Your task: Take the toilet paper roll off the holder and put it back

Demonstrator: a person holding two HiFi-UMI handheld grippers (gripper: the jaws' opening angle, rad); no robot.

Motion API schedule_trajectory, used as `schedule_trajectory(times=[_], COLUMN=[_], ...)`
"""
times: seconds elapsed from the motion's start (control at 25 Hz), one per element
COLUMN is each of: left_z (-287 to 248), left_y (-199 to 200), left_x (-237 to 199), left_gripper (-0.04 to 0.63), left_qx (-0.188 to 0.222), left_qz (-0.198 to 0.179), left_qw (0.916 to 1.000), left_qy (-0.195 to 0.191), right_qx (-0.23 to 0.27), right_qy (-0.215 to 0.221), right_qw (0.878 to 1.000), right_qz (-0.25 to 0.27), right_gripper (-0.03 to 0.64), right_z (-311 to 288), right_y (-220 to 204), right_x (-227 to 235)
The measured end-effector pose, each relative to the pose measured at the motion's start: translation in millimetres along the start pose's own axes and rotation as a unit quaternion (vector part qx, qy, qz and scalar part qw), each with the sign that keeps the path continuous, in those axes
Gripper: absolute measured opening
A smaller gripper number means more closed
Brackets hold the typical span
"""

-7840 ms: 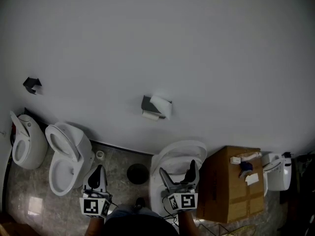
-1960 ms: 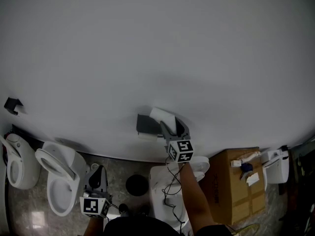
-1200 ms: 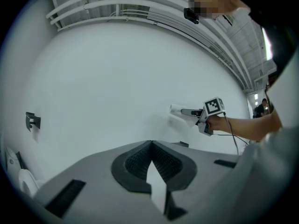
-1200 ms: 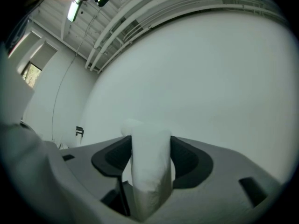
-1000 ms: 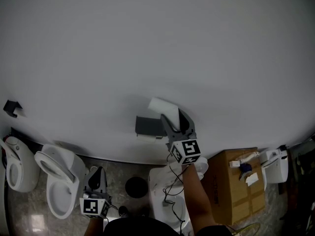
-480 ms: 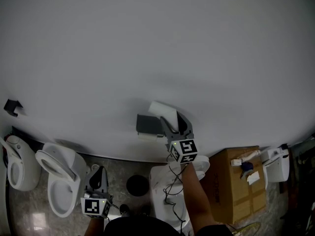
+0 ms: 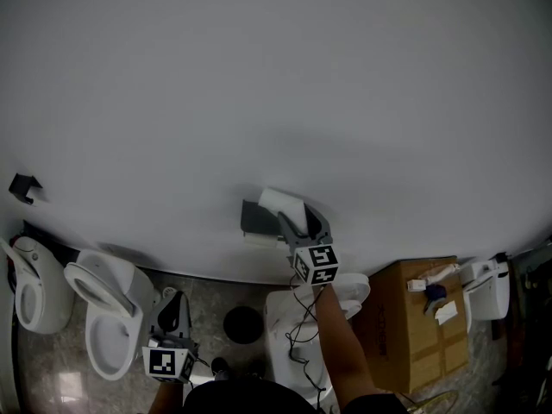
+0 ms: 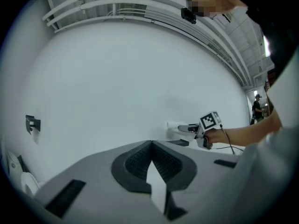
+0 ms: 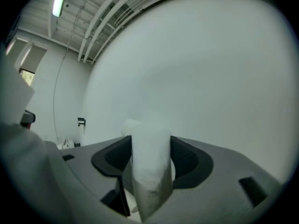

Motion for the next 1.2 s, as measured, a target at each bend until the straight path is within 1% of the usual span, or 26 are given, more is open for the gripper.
schedule_trajectory(times=[0.24, 0.44, 0.88, 1.2], left_z=[0, 1, 0, 3], left_y=[-1, 0, 0, 0], left_x=[-1, -1, 1, 0], left_gripper=[0.003, 0.003, 0.003, 0.003], left_qx=[-0.001, -0.003, -0.001, 0.000], left_qz=[0.001, 0.002, 0.008, 0.007], left_qw=[1.0000, 1.0000, 0.9999, 0.9999], left_qy=[0.003, 0.005, 0.007, 0.009], right_qx=[-0.033, -0.054, -0.079, -0.078], right_qy=[0.001, 0.005, 0.010, 0.008], right_qw=[0.999, 0.998, 0.997, 0.997], right_qz=[-0.008, -0.009, 0.003, 0.002], right_gripper=[0.265, 0.265, 0.265, 0.268], right_z=[-2, -2, -4, -3], right_y=[-29, -45, -56, -56], right_x=[-1, 0, -1, -4])
Point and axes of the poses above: the fingertips, and each gripper's own axes: z backward along the fingers, x to its right, y out of its top, the point moved 7 cm from there along z, backward along the fingers, and after that the axes turned 9 degrees about x, right-handed, at the moved point
